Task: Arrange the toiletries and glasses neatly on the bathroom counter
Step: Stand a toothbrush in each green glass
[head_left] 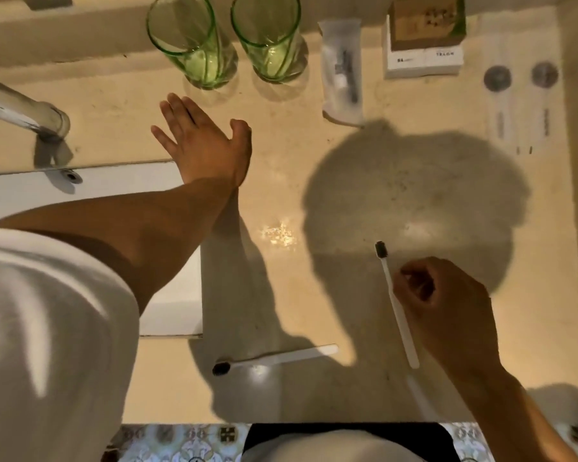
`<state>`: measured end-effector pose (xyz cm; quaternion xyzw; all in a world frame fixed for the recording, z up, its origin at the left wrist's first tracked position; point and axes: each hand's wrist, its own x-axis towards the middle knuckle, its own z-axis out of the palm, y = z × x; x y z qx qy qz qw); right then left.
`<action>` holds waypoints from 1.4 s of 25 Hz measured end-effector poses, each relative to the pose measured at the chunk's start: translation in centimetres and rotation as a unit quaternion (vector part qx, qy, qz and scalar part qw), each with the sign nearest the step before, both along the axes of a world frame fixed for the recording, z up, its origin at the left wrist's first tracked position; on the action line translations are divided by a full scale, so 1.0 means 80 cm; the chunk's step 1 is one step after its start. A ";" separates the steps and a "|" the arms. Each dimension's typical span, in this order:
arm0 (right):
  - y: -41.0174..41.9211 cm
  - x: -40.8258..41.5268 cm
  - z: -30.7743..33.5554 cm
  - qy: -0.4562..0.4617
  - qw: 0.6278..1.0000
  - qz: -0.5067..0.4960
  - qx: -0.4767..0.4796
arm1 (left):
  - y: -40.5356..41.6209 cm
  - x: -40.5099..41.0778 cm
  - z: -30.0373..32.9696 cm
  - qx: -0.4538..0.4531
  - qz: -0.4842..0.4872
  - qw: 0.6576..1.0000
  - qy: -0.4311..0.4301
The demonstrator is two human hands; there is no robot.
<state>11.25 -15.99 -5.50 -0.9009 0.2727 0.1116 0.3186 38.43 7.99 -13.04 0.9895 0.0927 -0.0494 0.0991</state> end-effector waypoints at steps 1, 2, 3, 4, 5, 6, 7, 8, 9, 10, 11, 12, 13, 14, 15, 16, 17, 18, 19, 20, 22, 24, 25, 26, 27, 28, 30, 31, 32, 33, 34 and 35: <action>-0.002 -0.010 0.000 0.031 1.000 0.004 0.000 | -0.001 0.000 0.000 -0.001 0.000 1.000 -0.004; -0.003 -0.016 -0.001 0.056 0.998 0.009 0.002 | -0.001 0.000 0.000 -0.003 0.001 1.000 -0.006; -0.002 -0.018 -0.002 0.073 0.997 0.015 0.004 | 0.000 0.000 0.001 -0.005 0.001 1.000 -0.007; -0.001 -0.018 -0.003 0.082 0.996 0.021 0.004 | 0.000 -0.001 0.001 -0.005 0.002 1.000 -0.008; 0.001 -0.015 -0.004 0.087 0.996 0.026 0.001 | 0.001 -0.001 0.001 -0.005 0.002 1.000 -0.009; 0.003 -0.011 -0.006 0.092 0.995 0.034 -0.003 | 0.001 -0.001 0.000 -0.006 0.002 1.000 -0.010; 0.005 -0.007 -0.007 0.097 0.994 0.040 -0.005 | 0.001 -0.001 0.000 -0.007 0.002 1.000 -0.012; 0.007 -0.002 -0.009 0.099 0.994 0.044 0.001 | 0.000 0.000 -0.001 -0.009 0.002 1.000 -0.014; 0.010 0.006 -0.011 0.098 0.994 0.044 0.016 | 0.000 0.001 -0.003 -0.011 0.002 1.000 -0.016; 0.012 0.017 -0.011 0.089 0.995 0.038 0.036 | 0.001 0.001 -0.004 -0.011 0.004 1.000 -0.018; 0.015 0.034 -0.010 0.070 0.996 0.033 0.054 | 0.002 0.001 -0.003 -0.011 0.006 1.000 -0.020; 0.019 0.054 -0.007 0.042 0.996 0.029 0.070 | 0.002 0.000 -0.003 -0.012 0.005 1.000 -0.019; 0.022 0.078 -0.005 0.010 0.996 0.026 0.085 | 0.000 0.000 -0.003 -0.013 0.002 1.000 -0.017; 0.027 0.108 -0.002 -0.020 0.995 0.029 0.097 | 0.000 0.000 -0.003 -0.011 0.001 1.000 -0.018; 0.033 0.138 0.001 -0.045 0.992 0.034 0.109 | 0.000 0.000 -0.004 -0.007 -0.001 1.000 -0.017; 0.039 0.170 0.006 -0.072 0.989 0.034 0.124 | 0.001 0.001 -0.005 -0.006 -0.002 1.000 -0.017; 0.044 0.201 0.012 -0.103 0.983 0.026 0.153 | 0.002 0.002 -0.006 -0.008 -0.002 1.000 -0.018; 0.049 0.231 0.018 -0.135 0.973 0.011 0.185 | 0.003 0.002 -0.008 -0.012 -0.001 1.000 -0.020; 0.051 0.258 0.025 -0.169 0.964 0.000 0.204 | 0.003 0.002 -0.009 -0.014 0.001 1.000 -0.023; 0.053 0.282 0.031 -0.202 0.955 -0.006 0.216 | 0.003 0.002 -0.009 -0.015 0.002 1.000 -0.025; 0.056 0.323 0.044 -0.265 0.926 -0.023 0.268 | 0.002 0.001 -0.010 -0.012 0.002 1.000 -0.027; 0.059 0.355 0.058 -0.313 0.890 -0.036 0.329 | 0.002 0.001 -0.008 -0.008 0.004 1.000 -0.027; 0.058 0.369 0.063 -0.333 0.880 -0.040 0.337 | 0.001 0.001 -0.006 -0.009 0.004 1.000 -0.024; 0.055 0.379 0.066 -0.348 0.877 -0.042 0.329 | -0.001 0.000 -0.005 -0.010 0.002 1.000 -0.018; 0.054 0.389 0.069 -0.357 0.878 -0.040 0.317 | -0.001 0.000 -0.005 -0.009 0.001 1.000 -0.016; 0.054 0.397 0.071 -0.361 0.881 -0.040 0.305 | 0.000 0.000 -0.005 -0.009 0.000 1.000 -0.017; 0.052 0.407 0.071 -0.360 0.889 -0.046 0.277 | 0.000 -0.001 -0.006 -0.008 0.001 1.000 -0.022; 0.052 0.409 0.070 -0.358 0.895 -0.051 0.261 | 0.002 -0.001 -0.007 -0.007 0.001 1.000 -0.025; 0.051 0.411 0.068 -0.354 0.900 -0.058 0.247 | 0.003 0.000 -0.008 -0.006 0.000 1.000 -0.028; 0.051 0.412 0.066 -0.350 0.905 -0.063 0.233 | 0.003 0.000 -0.009 -0.006 -0.001 1.000 -0.029; 0.050 0.414 0.064 -0.347 0.909 -0.064 0.220 | 0.002 0.000 -0.008 -0.008 -0.001 1.000 -0.030; 0.050 0.416 0.062 -0.345 0.913 -0.060 0.207 | 0.001 0.000 -0.008 -0.009 -0.001 0.999 -0.031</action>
